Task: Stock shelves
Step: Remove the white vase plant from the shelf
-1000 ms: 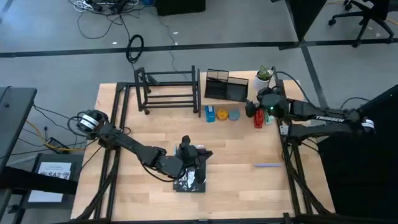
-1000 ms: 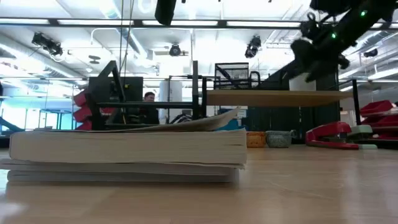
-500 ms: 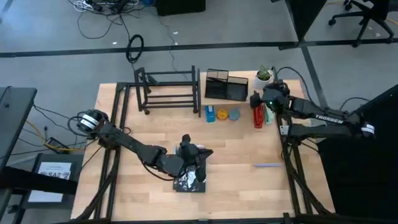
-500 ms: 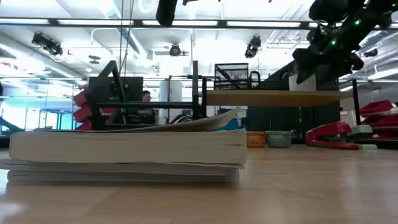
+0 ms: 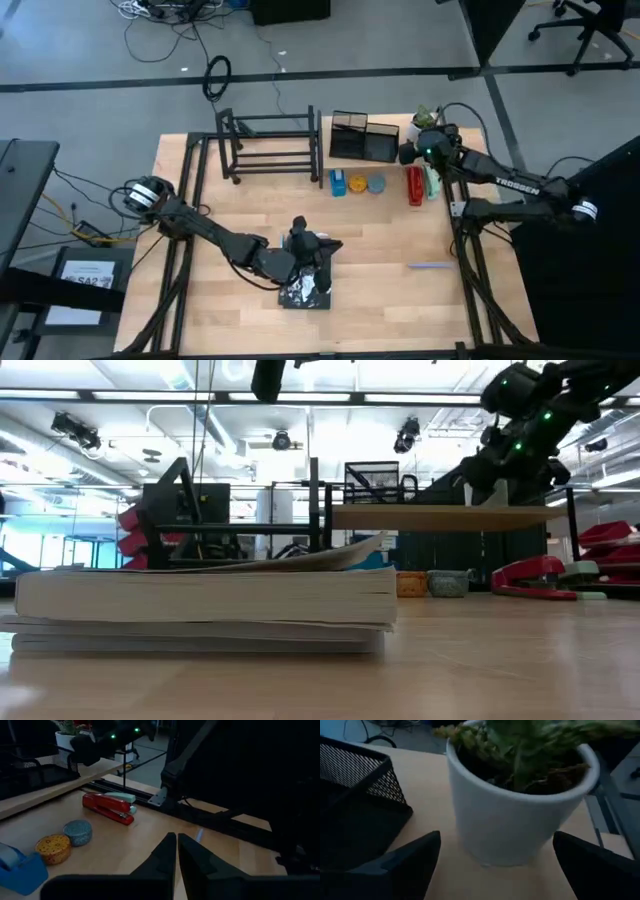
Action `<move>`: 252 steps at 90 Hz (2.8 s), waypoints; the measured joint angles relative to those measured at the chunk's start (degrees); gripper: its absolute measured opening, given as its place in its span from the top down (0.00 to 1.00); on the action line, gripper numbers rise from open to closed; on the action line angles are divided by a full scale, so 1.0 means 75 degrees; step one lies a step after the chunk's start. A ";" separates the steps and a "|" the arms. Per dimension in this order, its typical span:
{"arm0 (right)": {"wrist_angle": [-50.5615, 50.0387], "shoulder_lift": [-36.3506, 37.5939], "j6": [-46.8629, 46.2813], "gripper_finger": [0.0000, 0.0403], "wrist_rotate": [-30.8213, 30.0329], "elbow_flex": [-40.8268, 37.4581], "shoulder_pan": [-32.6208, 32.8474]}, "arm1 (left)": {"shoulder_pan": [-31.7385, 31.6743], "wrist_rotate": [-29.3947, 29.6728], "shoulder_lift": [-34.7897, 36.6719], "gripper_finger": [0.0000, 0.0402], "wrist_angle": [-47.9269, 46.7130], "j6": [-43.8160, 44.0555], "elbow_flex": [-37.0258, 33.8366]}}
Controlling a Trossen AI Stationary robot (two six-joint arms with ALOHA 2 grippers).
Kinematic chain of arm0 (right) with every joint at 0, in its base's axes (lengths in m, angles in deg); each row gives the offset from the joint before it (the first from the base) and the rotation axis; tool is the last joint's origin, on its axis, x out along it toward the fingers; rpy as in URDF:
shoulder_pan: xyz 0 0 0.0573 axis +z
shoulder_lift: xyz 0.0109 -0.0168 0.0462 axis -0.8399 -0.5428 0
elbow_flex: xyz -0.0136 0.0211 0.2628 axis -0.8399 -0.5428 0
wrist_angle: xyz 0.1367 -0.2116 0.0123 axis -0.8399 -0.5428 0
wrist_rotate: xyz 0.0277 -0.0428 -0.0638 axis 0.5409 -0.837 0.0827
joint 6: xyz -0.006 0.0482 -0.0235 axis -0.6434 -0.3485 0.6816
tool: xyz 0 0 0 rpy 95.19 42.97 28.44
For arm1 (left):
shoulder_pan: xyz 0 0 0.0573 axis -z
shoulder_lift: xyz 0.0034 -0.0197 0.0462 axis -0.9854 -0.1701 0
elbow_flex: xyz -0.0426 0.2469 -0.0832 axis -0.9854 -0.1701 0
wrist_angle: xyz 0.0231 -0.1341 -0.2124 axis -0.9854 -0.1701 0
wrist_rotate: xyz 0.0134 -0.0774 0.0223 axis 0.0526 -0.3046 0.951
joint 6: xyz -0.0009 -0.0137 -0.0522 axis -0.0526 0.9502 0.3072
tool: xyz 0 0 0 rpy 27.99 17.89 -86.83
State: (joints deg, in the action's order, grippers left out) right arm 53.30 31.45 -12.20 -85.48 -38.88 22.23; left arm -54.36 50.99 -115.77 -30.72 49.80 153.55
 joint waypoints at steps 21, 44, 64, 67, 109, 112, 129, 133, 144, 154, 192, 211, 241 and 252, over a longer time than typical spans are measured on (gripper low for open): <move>0.0715 -0.0162 0.0693 0.13 0.0776 0.0000 -0.0624 | 0.0009 -0.0123 0.0000 1.00 -0.0005 0.0003 0.0000; 0.0869 -0.0159 0.1453 0.14 0.1261 0.0000 -0.1067 | 0.0009 -0.0254 0.0003 1.00 0.0000 0.0003 -0.0001; 0.1312 -0.0159 0.2200 0.14 0.2143 0.0000 -0.1492 | 0.0009 -0.0254 0.0001 1.00 0.0000 0.0003 0.0000; 0.1337 -0.0159 0.2210 0.14 0.2251 0.0000 -0.1571 | 0.0009 -0.0254 0.0000 1.00 0.0000 0.0003 0.0000; 0.1553 -0.0156 0.2690 0.16 0.3778 0.0003 -0.2519 | 0.0009 -0.0251 0.0000 1.00 0.0003 0.0003 0.0000; 0.1553 -0.0156 0.2692 0.17 0.3834 0.0003 -0.2556 | 0.0009 -0.0251 0.0001 1.00 0.0003 0.0002 -0.0001; 0.1519 -0.0153 0.2698 0.33 0.4090 0.0003 -0.2640 | 0.0009 -0.0251 0.0000 1.00 0.0012 0.0003 0.0000; 0.1512 -0.0153 0.2699 0.37 0.4118 0.0003 -0.2640 | 0.0009 -0.0251 0.0001 1.00 0.0010 0.0003 0.0000; 0.1408 -0.0153 0.2700 0.49 0.4117 0.0003 -0.2637 | 0.0009 -0.0250 0.0000 1.00 0.0009 0.0003 0.0000; 0.1364 -0.0153 0.2699 0.58 0.4117 0.0003 -0.2637 | 0.0009 -0.0249 0.0001 1.00 0.0011 0.0003 -0.0001; 0.0671 -0.0128 0.3328 0.30 0.4195 -0.0110 -0.2285 | 0.0006 -0.0248 0.0000 1.00 0.0008 0.0003 -0.0003; 0.1520 -0.0115 0.3045 0.03 0.3838 -0.0655 -0.2141 | 0.0003 -0.0248 0.0003 1.00 0.0104 0.0013 0.0000; 0.2724 -0.0170 0.2651 0.07 0.3573 -0.0760 -0.2153 | 0.0003 -0.0372 0.0000 1.00 0.0484 0.0023 0.0000; 0.2826 -0.0170 0.2588 0.04 0.3471 -0.0768 -0.2160 | 0.0003 -0.0379 0.0000 1.00 0.0480 0.0020 -0.0001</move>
State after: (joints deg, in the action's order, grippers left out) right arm 74.49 30.18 7.20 -59.45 -44.64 6.03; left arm -54.34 48.15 -115.77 -27.12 49.96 153.55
